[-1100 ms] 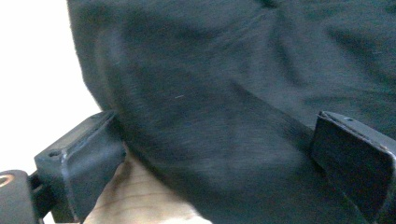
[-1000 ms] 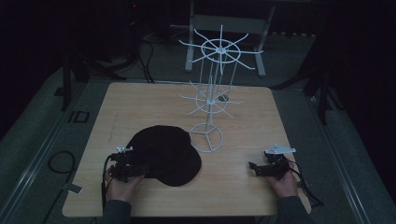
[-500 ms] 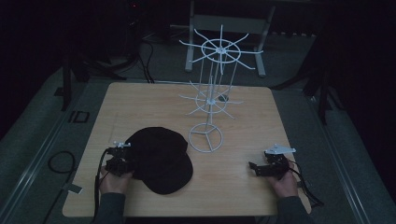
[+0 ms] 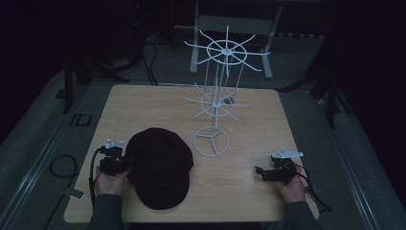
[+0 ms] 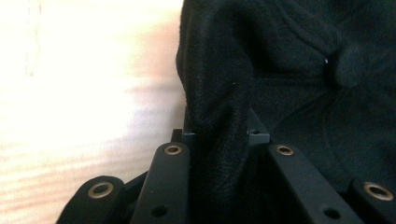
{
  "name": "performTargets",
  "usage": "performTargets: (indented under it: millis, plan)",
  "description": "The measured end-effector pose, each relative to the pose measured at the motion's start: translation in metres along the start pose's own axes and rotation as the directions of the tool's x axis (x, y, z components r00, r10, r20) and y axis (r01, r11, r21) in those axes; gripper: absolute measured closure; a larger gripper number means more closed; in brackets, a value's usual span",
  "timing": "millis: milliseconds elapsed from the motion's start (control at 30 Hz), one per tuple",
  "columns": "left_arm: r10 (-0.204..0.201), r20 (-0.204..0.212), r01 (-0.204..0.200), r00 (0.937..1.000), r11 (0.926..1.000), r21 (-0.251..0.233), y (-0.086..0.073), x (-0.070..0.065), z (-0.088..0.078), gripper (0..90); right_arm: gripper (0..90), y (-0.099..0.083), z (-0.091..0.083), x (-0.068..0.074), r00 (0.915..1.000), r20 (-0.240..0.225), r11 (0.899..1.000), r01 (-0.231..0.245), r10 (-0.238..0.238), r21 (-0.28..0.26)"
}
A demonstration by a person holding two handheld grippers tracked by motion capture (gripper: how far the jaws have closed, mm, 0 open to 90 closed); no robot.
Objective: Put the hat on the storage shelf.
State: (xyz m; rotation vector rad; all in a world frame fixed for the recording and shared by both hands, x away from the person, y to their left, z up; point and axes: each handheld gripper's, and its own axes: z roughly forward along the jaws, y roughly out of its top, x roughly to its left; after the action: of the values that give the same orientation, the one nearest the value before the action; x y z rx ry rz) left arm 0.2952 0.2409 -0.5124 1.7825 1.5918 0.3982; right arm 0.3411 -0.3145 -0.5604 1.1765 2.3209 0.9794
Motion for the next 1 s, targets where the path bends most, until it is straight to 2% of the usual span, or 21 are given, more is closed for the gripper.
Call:
performTargets:
  millis: [133, 200, 233, 300, 367, 467, 600, 867, 933, 967, 1000]
  plan:
    - [0.02, 0.031, -0.018, 0.9993, 0.9988, -0.044, 0.01, 0.0, -0.014, 78.5, 11.7, 0.0, 0.0, 0.0, 1.0, 0.001, 1.0, 0.0, 0.0, 0.0]
    - [0.021, 0.039, -0.019, 0.999, 0.9985, -0.052, 0.012, 0.0, -0.016, 78.4, 11.7, 0.0, 0.0, 0.0, 1.0, 0.0, 1.0, 0.0, 0.0, 0.0]
    - [0.02, 0.056, -0.016, 0.9982, 0.9973, -0.071, 0.015, 0.0, -0.021, 78.4, 11.7, 0.0, 0.0, 0.0, 1.0, 0.0, 1.0, -0.001, 0.001, 0.0]
    - [0.025, 0.058, -0.02, 0.998, 0.9967, -0.079, 0.016, 0.0, -0.023, 78.3, 11.7, 0.0, 0.0, 0.0, 1.0, 0.0, 1.0, -0.001, 0.001, 0.0]
    - [0.051, 0.061, -0.044, 0.9969, 0.9941, -0.099, 0.021, -0.001, -0.029, 78.3, 11.7, 0.0, 0.0, 0.0, 1.0, 0.0, 1.0, 0.0, 0.0, 0.0]
    - [0.067, 0.058, -0.06, 0.9961, 0.992, -0.11, 0.024, -0.002, -0.034, 78.3, 11.7, 0.0, 0.0, 0.0, 1.0, 0.0, 1.0, -0.002, 0.002, 0.0]
    - [0.098, 0.061, -0.088, 0.9933, 0.9852, -0.147, 0.032, -0.004, -0.046, 78.3, 11.7, 0.0, 0.0, 0.0, 1.0, 0.0, 1.0, -0.002, 0.002, 0.001]
    - [0.123, 0.077, -0.106, 0.9895, 0.9751, -0.195, 0.047, -0.005, -0.061, 78.2, 11.7, 0.0, 0.0, 0.0, 1.0, 0.0, 1.0, -0.004, 0.004, 0.001]
    - [0.133, 0.081, -0.114, 0.9878, 0.9719, -0.206, 0.05, -0.005, -0.065, 78.2, 11.7, 0.0, 0.0, 0.0, 1.0, 0.0, 1.0, -0.003, 0.003, 0.001]
    - [0.152, 0.095, -0.129, 0.9839, 0.9685, -0.213, 0.053, -0.006, -0.066, 78.0, 11.7, 0.0, 0.0, 0.0, 1.0, 0.0, 1.0, -0.004, 0.004, 0.001]
    - [0.152, 0.095, -0.129, 0.9839, 0.9685, -0.213, 0.053, -0.006, -0.066, 78.0, 11.7, 0.0, 0.0, 0.0, 1.0, 0.0, 1.0, -0.004, 0.004, 0.001]
